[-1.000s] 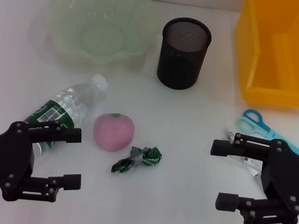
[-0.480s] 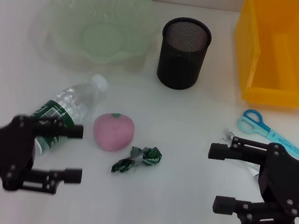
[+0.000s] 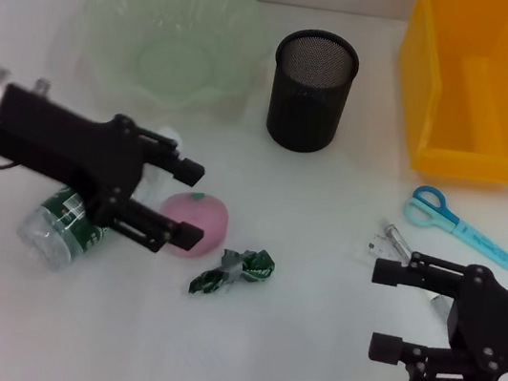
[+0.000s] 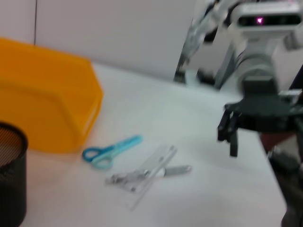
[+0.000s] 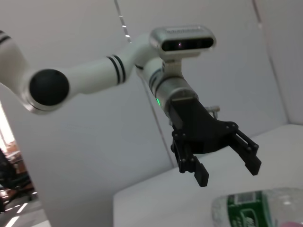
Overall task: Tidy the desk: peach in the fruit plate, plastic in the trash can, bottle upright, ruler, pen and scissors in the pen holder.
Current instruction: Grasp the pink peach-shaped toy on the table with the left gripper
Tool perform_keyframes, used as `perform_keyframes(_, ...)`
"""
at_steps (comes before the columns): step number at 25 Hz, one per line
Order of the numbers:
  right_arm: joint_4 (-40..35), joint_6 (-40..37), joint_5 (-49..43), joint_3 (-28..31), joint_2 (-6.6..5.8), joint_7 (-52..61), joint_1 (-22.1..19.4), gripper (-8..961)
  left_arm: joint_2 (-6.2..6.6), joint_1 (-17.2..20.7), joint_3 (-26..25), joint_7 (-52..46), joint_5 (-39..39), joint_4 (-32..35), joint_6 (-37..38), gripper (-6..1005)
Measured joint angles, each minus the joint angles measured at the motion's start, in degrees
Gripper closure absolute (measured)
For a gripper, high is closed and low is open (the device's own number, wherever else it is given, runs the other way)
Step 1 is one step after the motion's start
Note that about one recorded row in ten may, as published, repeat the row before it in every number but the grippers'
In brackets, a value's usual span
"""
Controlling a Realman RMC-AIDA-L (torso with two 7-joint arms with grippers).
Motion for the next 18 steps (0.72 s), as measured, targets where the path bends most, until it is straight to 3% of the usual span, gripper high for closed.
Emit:
perform_keyframes(1, 0.0, 1.3, -0.1, 0.4, -0.01, 0.0, -1.1, 125, -0.01, -2.2, 2.9, -1.8, 2.2, 0.2, -2.8, 188)
perform_keyframes(3, -0.1, 1.8, -0.1, 0.9, -0.02, 0.0, -1.5, 125, 0.01, -2.8, 4.2, -2.2, 2.7, 0.3, -3.9, 188)
perform_keyframes(8, 0.1, 3.4, -0.4, 3.5, -0.17, 0.0, -2.7, 126, 0.01, -4.0, 14.3, -3.8, 4.0, 4.4, -10.1, 189)
perform_keyframes(12, 0.4, 3.7, -1.7, 4.7, -0.21, 0.0, -3.1, 127, -0.26, -5.0, 27.1, -8.4, 9.8, 7.3, -17.8, 189)
perform_keyframes(18, 0.8, 4.3, -1.8, 5.1, 0.06, 0.0, -3.6, 128, -0.42, -5.2, 34.6, -11.6, 13.1, 6.3, -24.5, 188)
